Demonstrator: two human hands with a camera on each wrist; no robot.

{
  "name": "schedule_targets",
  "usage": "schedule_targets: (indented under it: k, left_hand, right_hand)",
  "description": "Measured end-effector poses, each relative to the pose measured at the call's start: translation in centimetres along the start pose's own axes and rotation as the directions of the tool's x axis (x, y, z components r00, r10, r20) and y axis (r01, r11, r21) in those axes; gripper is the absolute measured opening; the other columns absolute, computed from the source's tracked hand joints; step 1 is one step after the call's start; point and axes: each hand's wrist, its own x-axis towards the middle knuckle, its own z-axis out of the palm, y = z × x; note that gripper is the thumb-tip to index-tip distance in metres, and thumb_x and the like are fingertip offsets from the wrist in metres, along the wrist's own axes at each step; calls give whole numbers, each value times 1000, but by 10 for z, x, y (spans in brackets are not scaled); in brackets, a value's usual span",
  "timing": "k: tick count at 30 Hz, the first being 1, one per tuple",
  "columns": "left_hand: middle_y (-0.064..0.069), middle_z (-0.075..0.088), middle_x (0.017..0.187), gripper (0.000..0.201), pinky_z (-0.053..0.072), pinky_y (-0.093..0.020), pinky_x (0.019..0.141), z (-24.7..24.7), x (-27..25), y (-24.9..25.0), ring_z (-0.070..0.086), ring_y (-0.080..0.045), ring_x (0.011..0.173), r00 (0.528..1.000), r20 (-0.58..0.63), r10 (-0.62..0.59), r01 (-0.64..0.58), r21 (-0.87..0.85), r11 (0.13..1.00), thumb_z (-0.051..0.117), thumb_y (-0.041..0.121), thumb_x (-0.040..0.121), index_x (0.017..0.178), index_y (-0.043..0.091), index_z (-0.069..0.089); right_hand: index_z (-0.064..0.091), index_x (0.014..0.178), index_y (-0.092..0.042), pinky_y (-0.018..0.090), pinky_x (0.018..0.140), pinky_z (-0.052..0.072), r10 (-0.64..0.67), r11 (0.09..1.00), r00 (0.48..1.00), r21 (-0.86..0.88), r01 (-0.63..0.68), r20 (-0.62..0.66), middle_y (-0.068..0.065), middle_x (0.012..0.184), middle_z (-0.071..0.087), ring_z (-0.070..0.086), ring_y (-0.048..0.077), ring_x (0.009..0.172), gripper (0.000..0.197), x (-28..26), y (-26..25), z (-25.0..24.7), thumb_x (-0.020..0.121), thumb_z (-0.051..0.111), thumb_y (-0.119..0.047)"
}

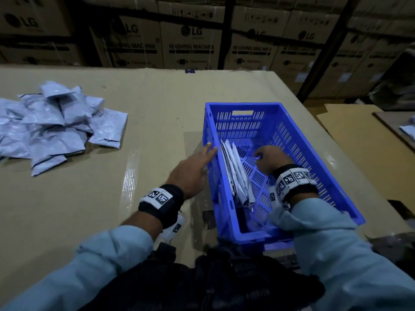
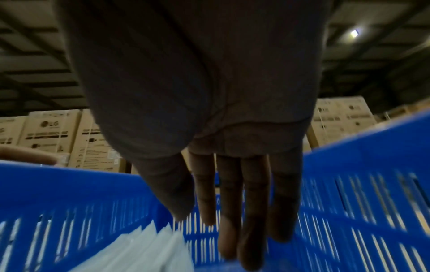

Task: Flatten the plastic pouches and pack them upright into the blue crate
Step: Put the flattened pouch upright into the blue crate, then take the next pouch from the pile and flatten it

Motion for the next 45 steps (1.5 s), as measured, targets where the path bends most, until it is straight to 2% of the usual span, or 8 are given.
schedule_targets:
  k: [2, 6, 13, 16, 22, 28, 36, 45]
  left_hand:
    - [6, 20, 169, 70, 44, -46, 110, -4, -9, -13, 43, -24, 143, 994, -103, -26, 20, -60, 998, 55, 11, 96, 159, 26, 29]
    - [1, 45, 157, 47, 46, -45, 106, -17, -33, -52, 55, -31, 129, 975, -191, -110, 96, -83, 992, 58, 13, 95, 142, 22, 54]
    - [-2, 63, 135, 45, 50, -44, 100, -52, -111, -130, 57, -27, 123, 894, -309, -324, 289, -156, 945, 58, 20, 96, 140, 28, 53]
    - [-3, 62, 137, 45, 49, -46, 102, -63, -153, -162, 56, -28, 125, 884, -261, -387, 363, -138, 922, 60, 20, 96, 140, 24, 53]
    - [-5, 56, 144, 47, 44, -45, 109, -75, -240, -207, 51, -28, 132, 842, -154, -518, 513, -73, 855, 62, 23, 96, 142, 19, 54]
    - [-5, 50, 151, 51, 41, -47, 111, -96, -297, -231, 47, -31, 136, 719, -104, -687, 690, -12, 724, 60, 29, 98, 147, 20, 49]
    - [-4, 47, 154, 54, 39, -47, 113, -128, -341, -258, 44, -30, 140, 623, -86, -777, 782, 30, 623, 59, 35, 100, 150, 23, 45]
    - [-7, 53, 146, 48, 45, -46, 107, -162, -363, -327, 51, -31, 130, 620, -31, -784, 784, 46, 619, 56, 34, 98, 145, 24, 51]
  right_hand:
    - [68, 121, -14, 43, 86, 56, 31, 997, 999, -68, -33, -24, 15, 124, 66, 64, 36, 108, 33, -8, -12, -16, 90, 57, -9]
    - [67, 116, -13, 46, 90, 57, 32, 990, 988, -128, -52, -154, 16, 121, 65, 64, 37, 107, 27, -31, -52, -45, 92, 57, -20]
    - [65, 128, -11, 42, 99, 51, -56, 998, 960, 2, 58, -274, 15, 130, 65, 60, 35, 120, 37, -84, -140, -64, 98, 59, -32]
    - [66, 125, -12, 42, 99, 51, -86, 994, 951, 37, 102, -298, 14, 128, 66, 59, 35, 120, 36, -106, -182, -51, 97, 58, -34]
    - [67, 123, -18, 42, 101, 51, -196, 973, 968, 93, 212, -158, 12, 120, 70, 63, 32, 117, 41, -127, -260, 18, 92, 57, -43]
    - [65, 128, -21, 42, 98, 53, -336, 940, 941, 83, 331, 46, 8, 127, 66, 63, 30, 116, 39, -129, -316, 86, 97, 56, -42]
    - [64, 128, -23, 43, 93, 55, -416, 909, 899, 89, 407, 137, 6, 128, 66, 64, 29, 110, 36, -129, -372, 132, 98, 54, -41]
    - [64, 125, -21, 44, 93, 54, -425, 901, 893, -25, 433, 149, 7, 125, 64, 63, 32, 111, 33, -119, -472, 170, 98, 53, -38]
